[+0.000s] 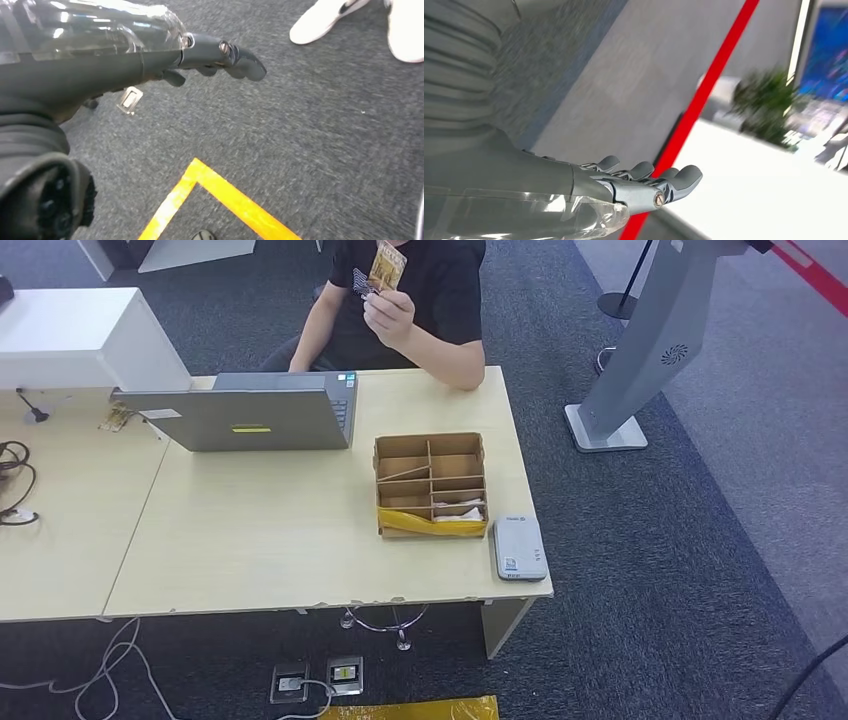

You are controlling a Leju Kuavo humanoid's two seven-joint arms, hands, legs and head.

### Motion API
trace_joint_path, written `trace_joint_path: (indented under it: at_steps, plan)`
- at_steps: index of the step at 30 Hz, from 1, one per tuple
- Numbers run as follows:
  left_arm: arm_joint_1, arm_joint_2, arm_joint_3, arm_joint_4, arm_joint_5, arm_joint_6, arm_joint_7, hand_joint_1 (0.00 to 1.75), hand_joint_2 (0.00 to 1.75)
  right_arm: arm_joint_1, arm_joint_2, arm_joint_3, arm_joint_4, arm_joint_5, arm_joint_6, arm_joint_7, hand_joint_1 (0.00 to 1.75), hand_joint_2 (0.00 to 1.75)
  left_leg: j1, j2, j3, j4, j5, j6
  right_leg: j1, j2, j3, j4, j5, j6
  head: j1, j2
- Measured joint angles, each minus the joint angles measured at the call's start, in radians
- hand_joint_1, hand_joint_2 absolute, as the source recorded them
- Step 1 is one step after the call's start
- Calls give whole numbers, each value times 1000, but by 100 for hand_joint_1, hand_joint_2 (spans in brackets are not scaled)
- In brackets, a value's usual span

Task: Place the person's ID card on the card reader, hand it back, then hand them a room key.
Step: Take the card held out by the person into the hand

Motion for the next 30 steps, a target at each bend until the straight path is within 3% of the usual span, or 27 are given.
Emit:
trace_joint_path:
  at_steps: [7, 12, 16, 22, 30]
  plan:
    - [1, -7, 34, 0, -49, 0, -38, 0, 0, -44, -120, 261, -185, 45, 0, 120, 0, 175, 1, -5, -3, 0, 1, 0, 1, -5, -1, 0, -1, 0, 0, 0]
    - [1, -13, 64, 0, -127, 0, -61, 0, 0, -117, -231, 486, -237, -23, 22, 123, 0, 175, 1, -5, -6, 0, 1, 0, 1, -5, -1, 0, -1, 0, 0, 0]
    - [-2, -19, 91, 0, -190, 0, -65, 0, 0, -213, -298, 698, -249, -17, 120, 126, 0, 175, 1, -6, -4, 0, 1, -1, 2, -6, -1, 0, -1, 0, 0, 0]
    - [1, -23, 126, -2, -295, 0, -26, 0, 0, -374, -337, 965, -247, 32, 362, 172, 0, 175, 3, -6, -4, 0, 2, -2, 3, -5, -3, 0, -1, 0, 0, 0]
    - [13, -30, 187, -30, -482, 0, 42, 0, 0, -536, -338, 1229, -189, 224, 534, 250, 0, 175, 3, -6, -5, 0, 1, -2, 3, -5, -3, 0, -1, -1, 0, 0]
